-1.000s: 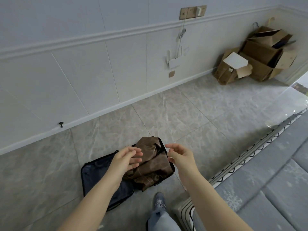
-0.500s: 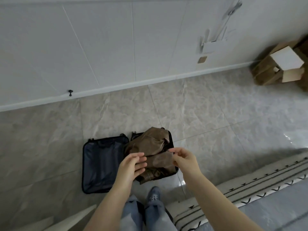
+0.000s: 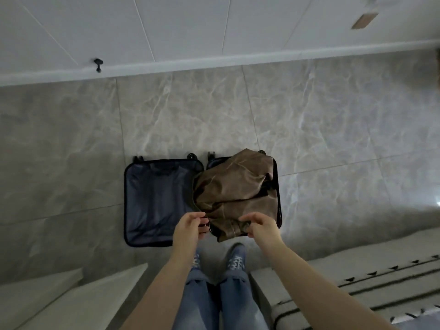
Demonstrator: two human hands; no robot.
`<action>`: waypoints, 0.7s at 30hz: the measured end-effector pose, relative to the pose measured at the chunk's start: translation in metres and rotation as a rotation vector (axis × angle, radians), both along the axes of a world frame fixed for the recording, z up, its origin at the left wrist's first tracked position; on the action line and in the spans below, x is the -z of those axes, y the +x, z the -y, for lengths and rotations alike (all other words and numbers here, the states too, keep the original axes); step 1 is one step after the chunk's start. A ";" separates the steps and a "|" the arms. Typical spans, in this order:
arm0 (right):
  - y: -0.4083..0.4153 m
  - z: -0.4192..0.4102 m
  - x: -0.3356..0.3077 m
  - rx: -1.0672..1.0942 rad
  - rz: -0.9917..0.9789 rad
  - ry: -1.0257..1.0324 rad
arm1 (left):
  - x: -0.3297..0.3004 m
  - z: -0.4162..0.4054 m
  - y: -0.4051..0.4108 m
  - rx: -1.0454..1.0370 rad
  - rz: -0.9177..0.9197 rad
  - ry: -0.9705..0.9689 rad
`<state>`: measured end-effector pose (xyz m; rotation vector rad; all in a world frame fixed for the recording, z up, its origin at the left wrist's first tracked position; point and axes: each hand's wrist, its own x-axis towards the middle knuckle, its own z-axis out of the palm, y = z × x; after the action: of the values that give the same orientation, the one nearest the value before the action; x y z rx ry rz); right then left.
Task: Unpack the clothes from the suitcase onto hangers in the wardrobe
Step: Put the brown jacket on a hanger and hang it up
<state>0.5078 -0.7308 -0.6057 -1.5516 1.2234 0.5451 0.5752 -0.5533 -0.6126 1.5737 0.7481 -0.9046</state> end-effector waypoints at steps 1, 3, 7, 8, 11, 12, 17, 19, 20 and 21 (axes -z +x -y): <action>0.008 -0.003 0.017 -0.065 -0.020 -0.010 | 0.016 -0.002 0.006 0.001 -0.008 0.002; 0.021 -0.012 0.055 -0.189 -0.059 -0.039 | 0.049 -0.006 0.015 0.016 -0.035 0.006; 0.045 -0.027 0.127 -0.459 -0.116 -0.048 | 0.112 -0.020 0.026 0.016 -0.112 -0.013; 0.050 -0.031 0.143 -0.547 -0.131 -0.042 | 0.125 -0.024 0.027 0.009 -0.139 -0.011; 0.066 -0.039 0.199 -0.893 -0.145 -0.034 | 0.175 -0.035 0.026 -0.044 -0.190 -0.013; 0.070 -0.041 0.216 -0.991 -0.138 -0.034 | 0.187 -0.039 0.023 -0.059 -0.202 -0.011; 0.068 -0.054 0.294 -1.200 -0.154 0.044 | 0.244 -0.056 -0.006 -0.043 -0.256 0.003; 0.062 -0.057 0.315 -1.241 -0.208 0.084 | 0.261 -0.061 -0.014 -0.022 -0.281 0.015; 0.059 -0.061 0.328 -1.246 -0.229 0.106 | 0.272 -0.064 -0.018 -0.007 -0.286 0.029; 0.056 -0.064 0.339 -1.241 -0.242 0.129 | 0.281 -0.067 -0.021 0.015 -0.288 0.049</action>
<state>0.5636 -0.6664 -0.9447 -2.0487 0.2168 1.5859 0.5543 -0.4862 -0.8932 1.5096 0.9676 -1.1463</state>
